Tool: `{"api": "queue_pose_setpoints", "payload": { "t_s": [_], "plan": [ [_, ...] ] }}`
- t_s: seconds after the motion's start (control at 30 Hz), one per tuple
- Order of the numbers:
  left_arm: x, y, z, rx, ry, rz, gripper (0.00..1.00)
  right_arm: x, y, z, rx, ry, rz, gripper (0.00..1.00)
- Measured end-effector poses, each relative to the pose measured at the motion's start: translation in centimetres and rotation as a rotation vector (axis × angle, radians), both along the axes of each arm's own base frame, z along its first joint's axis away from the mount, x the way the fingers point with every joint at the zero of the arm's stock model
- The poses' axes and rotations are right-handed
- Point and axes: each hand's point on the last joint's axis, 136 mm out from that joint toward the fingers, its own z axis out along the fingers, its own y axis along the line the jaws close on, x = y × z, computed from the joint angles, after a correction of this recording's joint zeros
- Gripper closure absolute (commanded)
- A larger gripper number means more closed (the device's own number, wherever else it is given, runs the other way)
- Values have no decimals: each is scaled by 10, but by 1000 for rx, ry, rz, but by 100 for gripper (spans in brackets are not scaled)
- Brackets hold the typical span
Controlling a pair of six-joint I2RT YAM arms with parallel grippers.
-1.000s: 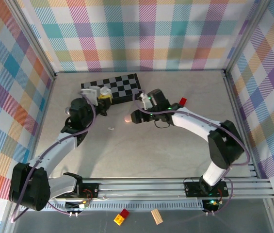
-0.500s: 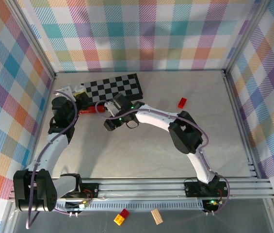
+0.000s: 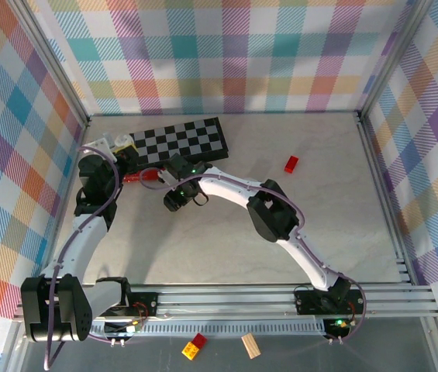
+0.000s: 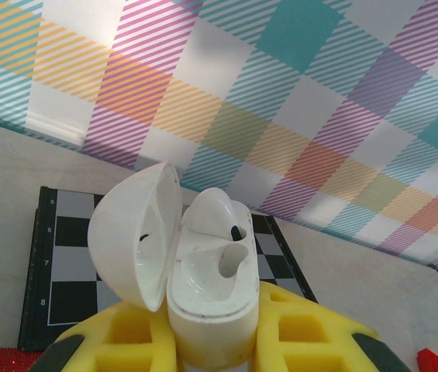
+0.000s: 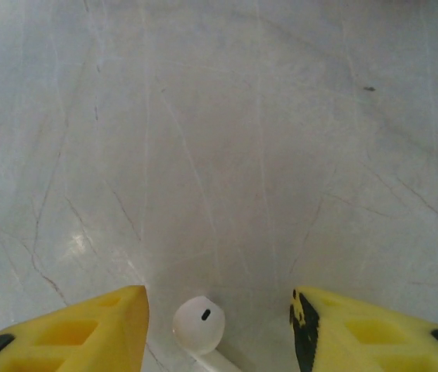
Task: Insert the wireless bluetooth earbuds into the charging case
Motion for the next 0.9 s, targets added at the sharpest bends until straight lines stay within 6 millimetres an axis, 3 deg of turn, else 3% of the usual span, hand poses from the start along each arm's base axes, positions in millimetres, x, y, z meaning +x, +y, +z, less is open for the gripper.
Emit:
{"api": "queue_pose_setpoints", "payload": {
  "t_s": [0.5, 0.9],
  "plan": [
    [0, -4, 2, -7, -6, -21, 84, -3, 1, -4, -89, -54, 28, 76],
    [0, -4, 1, -6, -6, -21, 83, -7, -16, -5, -161, -64, 2, 78]
  ]
}}
